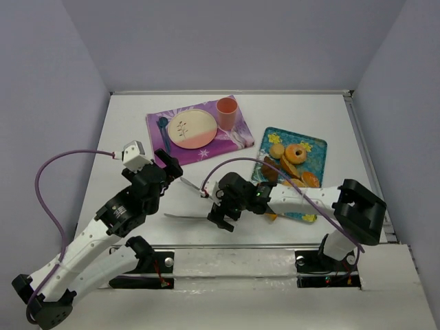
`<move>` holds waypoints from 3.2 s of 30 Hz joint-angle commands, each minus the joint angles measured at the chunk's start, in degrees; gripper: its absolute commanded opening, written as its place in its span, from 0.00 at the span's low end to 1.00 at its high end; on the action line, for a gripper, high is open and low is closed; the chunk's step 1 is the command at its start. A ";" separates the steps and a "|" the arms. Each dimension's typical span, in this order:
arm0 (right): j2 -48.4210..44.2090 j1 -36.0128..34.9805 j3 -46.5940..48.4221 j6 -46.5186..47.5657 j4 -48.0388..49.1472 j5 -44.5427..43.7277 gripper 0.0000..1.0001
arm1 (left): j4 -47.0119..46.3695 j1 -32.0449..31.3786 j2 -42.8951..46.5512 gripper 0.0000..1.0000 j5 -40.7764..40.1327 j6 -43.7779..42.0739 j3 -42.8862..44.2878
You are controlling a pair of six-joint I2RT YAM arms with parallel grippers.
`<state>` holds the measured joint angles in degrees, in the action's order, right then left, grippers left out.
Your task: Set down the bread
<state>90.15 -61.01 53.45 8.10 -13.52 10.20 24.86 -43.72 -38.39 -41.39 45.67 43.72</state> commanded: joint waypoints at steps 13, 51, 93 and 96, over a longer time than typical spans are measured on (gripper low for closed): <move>14.44 -2.18 10.09 1.57 2.62 -8.08 1.00 | -1.75 0.13 0.25 0.99 -2.65 -0.32 -0.22; 11.18 2.92 8.07 4.38 -5.20 -2.03 1.00 | -1.75 0.13 -3.00 0.99 -3.17 -1.37 0.83; -13.84 3.45 10.18 -33.55 -15.37 -31.10 0.16 | -7.28 0.13 3.67 0.99 -1.77 -3.66 -0.04; -19.21 3.45 10.27 -39.01 -24.60 -33.21 0.14 | -8.42 0.13 4.29 0.99 -1.33 -4.18 -0.66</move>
<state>76.09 -57.71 62.24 -18.72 -23.81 -15.92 21.17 -43.72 -35.11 -41.82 42.96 43.72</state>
